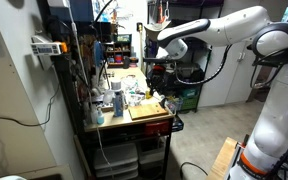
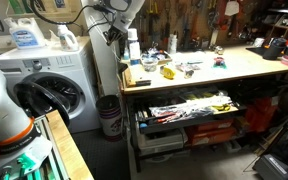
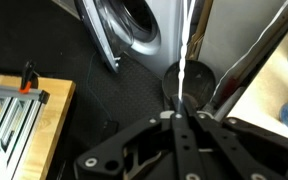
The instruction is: Pick up the metal utensil from the table and hang it on the hook on the left
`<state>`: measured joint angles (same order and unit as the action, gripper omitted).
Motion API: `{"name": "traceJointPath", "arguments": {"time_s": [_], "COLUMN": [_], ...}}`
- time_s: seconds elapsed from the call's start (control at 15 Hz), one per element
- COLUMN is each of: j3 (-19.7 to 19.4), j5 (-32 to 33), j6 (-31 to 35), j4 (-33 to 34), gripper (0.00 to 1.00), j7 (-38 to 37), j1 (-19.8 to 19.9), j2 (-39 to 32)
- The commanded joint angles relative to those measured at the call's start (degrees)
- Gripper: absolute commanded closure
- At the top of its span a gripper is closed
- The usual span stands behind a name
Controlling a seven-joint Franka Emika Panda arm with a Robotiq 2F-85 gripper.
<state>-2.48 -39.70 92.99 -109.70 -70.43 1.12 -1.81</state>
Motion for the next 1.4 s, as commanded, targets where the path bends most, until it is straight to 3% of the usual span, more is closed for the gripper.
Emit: {"name": "traceJointPath", "arguments": {"time_s": [0.0,0.33,0.4,0.47,0.8,1.33], "j3": [0.3,2.0,2.4,2.0,2.6,4.0], "j5": [-7.4,-18.0,-19.7,-16.3,-18.2,-30.1], "j6": [2.2,10.9,12.3,8.9,11.1,13.1], "j4": [-3.8,-8.9,-9.9,-5.6,-7.8,-11.4], "gripper": [0.99,0.99,0.99,0.97,0.99,0.99], "j7": [-6.4,-12.8,-10.9,-11.0,-11.0,-10.0], "j1": [0.1,-0.9,-1.1,-0.5,-0.9,-2.1], "j2": [3.5,6.3,6.8,3.9,5.2,7.8]}}
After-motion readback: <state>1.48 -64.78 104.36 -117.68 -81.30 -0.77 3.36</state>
